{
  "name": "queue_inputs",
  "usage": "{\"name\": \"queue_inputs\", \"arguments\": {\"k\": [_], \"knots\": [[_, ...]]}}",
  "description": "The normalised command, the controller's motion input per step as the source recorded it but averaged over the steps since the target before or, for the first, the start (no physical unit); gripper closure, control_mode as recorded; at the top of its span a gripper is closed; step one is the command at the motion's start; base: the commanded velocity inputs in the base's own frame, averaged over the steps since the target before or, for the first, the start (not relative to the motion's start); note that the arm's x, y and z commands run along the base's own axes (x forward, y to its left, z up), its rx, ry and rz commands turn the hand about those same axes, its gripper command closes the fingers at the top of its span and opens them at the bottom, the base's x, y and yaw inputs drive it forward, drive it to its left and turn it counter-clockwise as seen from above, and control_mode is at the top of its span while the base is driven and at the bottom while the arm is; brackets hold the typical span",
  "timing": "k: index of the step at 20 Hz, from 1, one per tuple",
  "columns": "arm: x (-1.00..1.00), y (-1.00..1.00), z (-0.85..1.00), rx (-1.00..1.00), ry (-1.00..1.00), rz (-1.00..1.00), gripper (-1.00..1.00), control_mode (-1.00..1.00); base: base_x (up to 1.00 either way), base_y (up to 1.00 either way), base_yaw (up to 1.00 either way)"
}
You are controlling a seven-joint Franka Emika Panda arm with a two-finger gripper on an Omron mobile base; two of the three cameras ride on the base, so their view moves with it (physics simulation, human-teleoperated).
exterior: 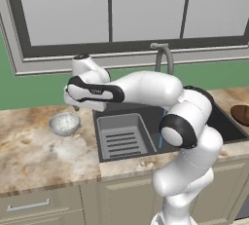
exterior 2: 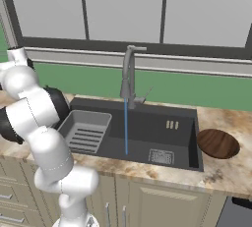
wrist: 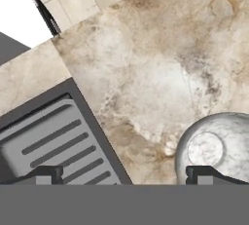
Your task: Rinse each bowl for a few seconds and place them down in the sink or on the counter.
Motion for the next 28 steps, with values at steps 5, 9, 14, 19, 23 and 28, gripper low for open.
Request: {"name": "queue_inputs", "arguments": {"k": [5,9,14,19,23,28], "knots": [[0.13,0.07,-0.23,0.03,0.0,0.01,-1.0,-1.0,0.0,0.0,0.0],[0.17,0.17,-0.2,0.01,0.0,0.0,-1.0,-1.0,0.0,0.0,0.0],[0.11,0.17,-0.12,0.0,0.0,0.0,-1.0,-1.0,0.0,0.0,0.0],[0.02,0.16,-0.09,0.0,0.0,0.0,-1.0,-1.0,0.0,0.0,0.0],[0.03,0.15,-0.12,0.0,0.0,0.0,-1.0,-1.0,0.0,0.0,0.0],[0.03,0.13,-0.21,0.0,0.0,0.0,-1.0,-1.0,0.0,0.0,0.0]]}}
